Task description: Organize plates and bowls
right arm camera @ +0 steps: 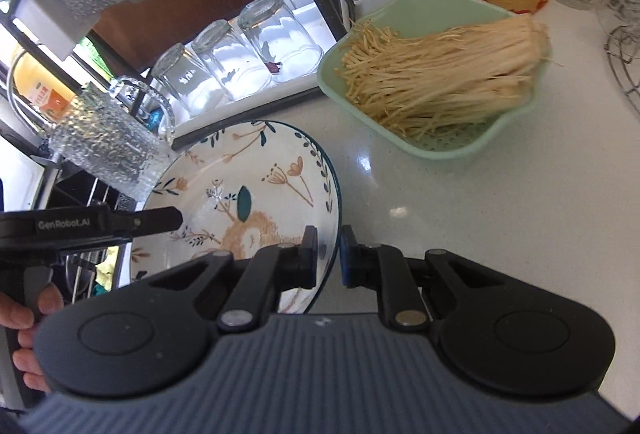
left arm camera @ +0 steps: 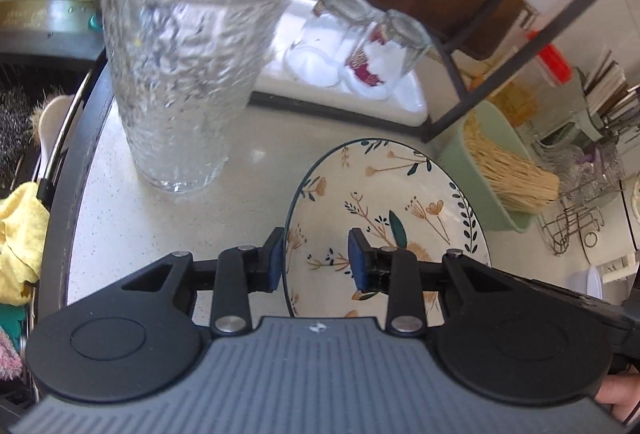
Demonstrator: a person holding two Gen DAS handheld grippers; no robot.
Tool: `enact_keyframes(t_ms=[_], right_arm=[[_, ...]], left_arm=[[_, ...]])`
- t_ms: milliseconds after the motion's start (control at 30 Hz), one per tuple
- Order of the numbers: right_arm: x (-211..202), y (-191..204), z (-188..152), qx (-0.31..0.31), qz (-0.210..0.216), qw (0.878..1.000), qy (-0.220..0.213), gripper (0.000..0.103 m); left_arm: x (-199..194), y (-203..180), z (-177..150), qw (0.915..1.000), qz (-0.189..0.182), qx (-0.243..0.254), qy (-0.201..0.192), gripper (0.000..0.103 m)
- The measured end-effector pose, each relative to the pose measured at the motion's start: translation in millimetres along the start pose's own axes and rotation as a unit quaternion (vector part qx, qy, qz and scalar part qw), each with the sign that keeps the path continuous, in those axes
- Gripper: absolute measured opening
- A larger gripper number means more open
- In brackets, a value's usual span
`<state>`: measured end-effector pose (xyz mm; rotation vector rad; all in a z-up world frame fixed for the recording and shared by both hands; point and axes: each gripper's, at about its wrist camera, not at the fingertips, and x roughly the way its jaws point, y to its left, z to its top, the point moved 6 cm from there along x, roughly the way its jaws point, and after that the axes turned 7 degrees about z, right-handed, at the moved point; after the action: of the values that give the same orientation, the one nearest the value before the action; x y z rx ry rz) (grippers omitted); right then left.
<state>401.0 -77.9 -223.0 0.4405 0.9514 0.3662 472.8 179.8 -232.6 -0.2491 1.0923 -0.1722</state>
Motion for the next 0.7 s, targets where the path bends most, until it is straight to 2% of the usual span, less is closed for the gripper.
enact_keyframes(t_ms=[100,333,700], right_arm=[[-16.7,2.7,-5.4,0.004,0.005,1.0,-0.012,0.014],[-52.8,5.5,-19.6,0.003,-0.002,0.999,-0.035,0.014],[-118.1,-22.7,-38.6,0.021,-0.031,0.998,-0.056,0.015]], left_arm=[[-11.1,-9.4,-1.2,0.9998,0.001,0.006,-0.017,0.037],[-29.8,-35.5,-10.6,0.9993,-0.019,0.018,-0.025,0.037],[-45.1,-97.3,-38.8,0.9976,-0.054,0.042,0.001,0.037]])
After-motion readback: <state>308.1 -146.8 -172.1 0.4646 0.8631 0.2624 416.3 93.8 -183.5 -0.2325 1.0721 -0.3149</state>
